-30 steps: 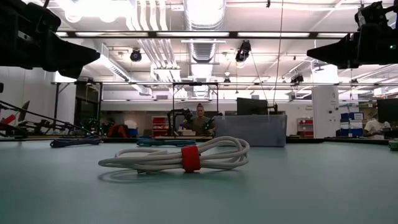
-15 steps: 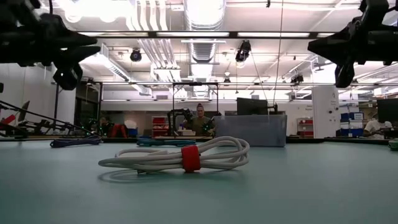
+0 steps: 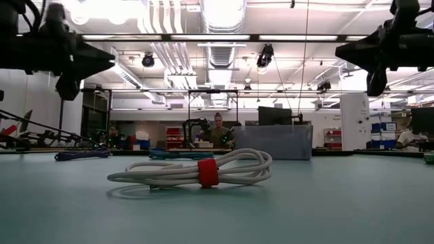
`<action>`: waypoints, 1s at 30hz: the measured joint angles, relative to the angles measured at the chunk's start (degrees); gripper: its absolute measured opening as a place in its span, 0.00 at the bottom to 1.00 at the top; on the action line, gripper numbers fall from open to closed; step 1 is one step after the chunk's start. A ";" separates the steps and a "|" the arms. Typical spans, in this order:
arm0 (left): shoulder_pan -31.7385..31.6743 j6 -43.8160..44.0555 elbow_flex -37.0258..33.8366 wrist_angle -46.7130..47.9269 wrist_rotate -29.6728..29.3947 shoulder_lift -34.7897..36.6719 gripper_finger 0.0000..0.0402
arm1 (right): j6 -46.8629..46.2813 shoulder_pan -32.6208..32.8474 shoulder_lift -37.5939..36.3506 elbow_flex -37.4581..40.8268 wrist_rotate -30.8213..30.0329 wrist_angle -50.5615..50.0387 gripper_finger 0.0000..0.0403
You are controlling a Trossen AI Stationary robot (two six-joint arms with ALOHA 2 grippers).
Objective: Pick and place USB-C Cables
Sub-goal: Put the blue USB cable into the black bin
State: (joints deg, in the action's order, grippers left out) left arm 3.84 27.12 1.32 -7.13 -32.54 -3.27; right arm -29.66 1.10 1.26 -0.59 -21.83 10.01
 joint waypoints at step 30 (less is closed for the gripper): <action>0.00 -23.47 -0.06 -19.38 -5.06 -0.89 0.16 | 14.31 0.02 20.50 -8.35 7.01 16.04 0.07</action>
State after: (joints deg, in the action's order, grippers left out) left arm 3.84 3.65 1.26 -26.50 -37.60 -4.15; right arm -15.34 1.13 21.76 -8.94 -14.82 26.06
